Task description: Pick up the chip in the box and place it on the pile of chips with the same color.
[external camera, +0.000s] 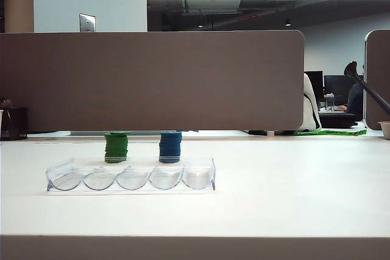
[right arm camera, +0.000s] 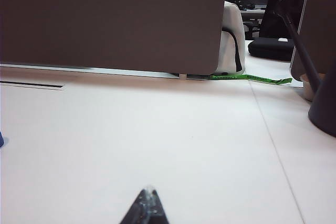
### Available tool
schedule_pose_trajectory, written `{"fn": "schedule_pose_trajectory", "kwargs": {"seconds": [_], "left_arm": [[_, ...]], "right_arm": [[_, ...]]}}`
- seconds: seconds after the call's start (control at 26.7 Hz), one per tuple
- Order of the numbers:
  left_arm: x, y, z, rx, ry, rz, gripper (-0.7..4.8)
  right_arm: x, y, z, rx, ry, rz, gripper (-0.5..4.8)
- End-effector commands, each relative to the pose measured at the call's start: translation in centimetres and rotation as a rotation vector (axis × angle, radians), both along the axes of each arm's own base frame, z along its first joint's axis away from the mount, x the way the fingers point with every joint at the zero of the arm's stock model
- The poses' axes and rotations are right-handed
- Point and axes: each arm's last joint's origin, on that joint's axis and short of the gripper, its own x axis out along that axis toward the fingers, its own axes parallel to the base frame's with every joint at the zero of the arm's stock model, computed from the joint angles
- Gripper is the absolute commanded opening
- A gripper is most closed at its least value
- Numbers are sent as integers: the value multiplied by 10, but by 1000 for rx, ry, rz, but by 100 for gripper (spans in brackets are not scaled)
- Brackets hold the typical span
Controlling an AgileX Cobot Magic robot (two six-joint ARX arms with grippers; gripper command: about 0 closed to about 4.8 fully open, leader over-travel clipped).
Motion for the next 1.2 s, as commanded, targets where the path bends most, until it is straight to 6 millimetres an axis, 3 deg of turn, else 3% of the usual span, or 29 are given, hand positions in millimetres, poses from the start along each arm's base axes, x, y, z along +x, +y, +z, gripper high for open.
{"fn": "schedule_pose_trajectory", "kwargs": {"seconds": [0.04, 0.41, 1.2], "left_arm": [[0, 0, 3, 2, -22, 6, -6], [0, 15, 4, -48, -34, 61, -5], [0, 16, 1, -54, -2, 69, -5]], "right_arm": [[-1, 0, 4, -5, -27, 1, -5], [-1, 0, 3, -5, -25, 3, -5], [0, 0, 2, -3, -12, 3, -5]]}}
